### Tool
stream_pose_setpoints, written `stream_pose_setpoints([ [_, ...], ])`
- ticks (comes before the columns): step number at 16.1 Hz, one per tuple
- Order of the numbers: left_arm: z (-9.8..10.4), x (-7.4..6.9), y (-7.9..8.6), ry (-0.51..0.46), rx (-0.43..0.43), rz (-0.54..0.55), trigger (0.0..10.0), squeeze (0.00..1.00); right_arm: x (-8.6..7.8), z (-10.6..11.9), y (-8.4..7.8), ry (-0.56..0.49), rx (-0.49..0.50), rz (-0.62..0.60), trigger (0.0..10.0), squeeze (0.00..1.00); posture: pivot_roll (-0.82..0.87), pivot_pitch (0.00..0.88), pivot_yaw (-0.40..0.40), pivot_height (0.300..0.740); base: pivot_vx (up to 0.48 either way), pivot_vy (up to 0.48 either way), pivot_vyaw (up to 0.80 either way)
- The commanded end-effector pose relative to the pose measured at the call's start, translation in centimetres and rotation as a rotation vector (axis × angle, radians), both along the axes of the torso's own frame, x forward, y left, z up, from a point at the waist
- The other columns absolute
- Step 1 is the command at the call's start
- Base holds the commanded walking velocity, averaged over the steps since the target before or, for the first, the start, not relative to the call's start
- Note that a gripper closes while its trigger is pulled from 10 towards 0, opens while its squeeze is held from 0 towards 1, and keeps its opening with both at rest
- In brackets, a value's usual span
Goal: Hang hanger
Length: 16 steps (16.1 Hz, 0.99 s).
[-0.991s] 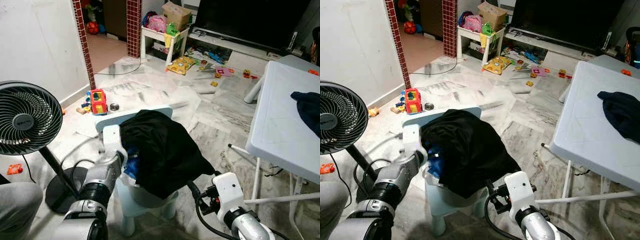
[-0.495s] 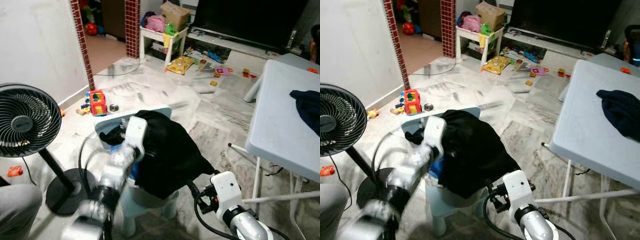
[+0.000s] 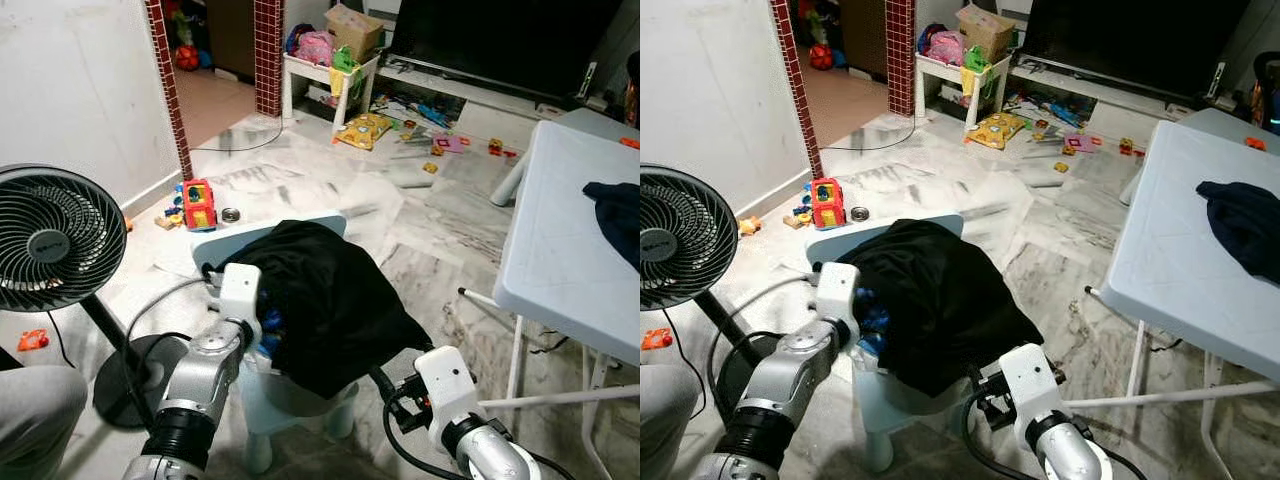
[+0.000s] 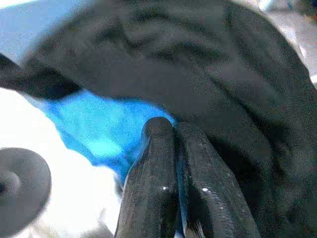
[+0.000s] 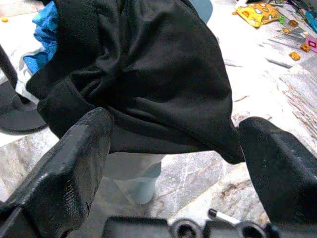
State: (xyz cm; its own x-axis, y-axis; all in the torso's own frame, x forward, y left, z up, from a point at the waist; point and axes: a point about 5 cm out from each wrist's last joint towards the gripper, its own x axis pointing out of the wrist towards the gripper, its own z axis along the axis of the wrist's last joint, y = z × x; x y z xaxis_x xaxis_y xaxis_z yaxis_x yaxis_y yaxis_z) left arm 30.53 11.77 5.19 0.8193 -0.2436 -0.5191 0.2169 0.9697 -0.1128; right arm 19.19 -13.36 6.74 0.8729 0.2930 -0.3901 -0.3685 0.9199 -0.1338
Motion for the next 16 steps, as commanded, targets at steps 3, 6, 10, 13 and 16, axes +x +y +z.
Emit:
stream_pose_setpoints([
  [3, -1.1, -2.2, -0.5, 0.272, -0.200, 0.003, 10.0, 1.00, 0.0, -0.2, -0.3, 0.004, -0.022, 0.010, 10.0, 0.00, 0.04, 0.000, -0.084, 0.740, 0.000, 0.000, 0.00],
  [6, -0.9, -2.8, -0.3, 0.347, -0.253, 0.025, 10.0, 1.00, 0.0, -0.2, -0.3, 0.003, -0.029, 0.015, 10.0, 0.00, 0.04, 0.000, -0.081, 0.740, 0.000, 0.000, 0.00],
  [10, -1.6, -3.9, 0.2, 0.514, -0.321, 0.086, 10.0, 1.00, 0.2, -0.2, 0.0, 0.002, -0.030, 0.024, 10.0, 0.00, 0.04, 0.000, -0.078, 0.740, 0.000, 0.000, 0.00],
  [13, -1.6, -3.0, -0.6, 0.416, -0.199, 0.022, 10.0, 1.00, 0.2, -0.2, 0.0, -0.002, -0.035, 0.021, 10.0, 0.00, 0.03, 0.000, -0.073, 0.740, 0.000, 0.000, 0.00],
  [16, -0.9, -2.1, -0.5, 0.289, -0.083, -0.015, 10.0, 1.00, 0.1, -0.2, -0.1, -0.003, -0.038, 0.015, 10.0, 0.00, 0.03, 0.000, -0.069, 0.740, 0.000, 0.000, 0.00],
])
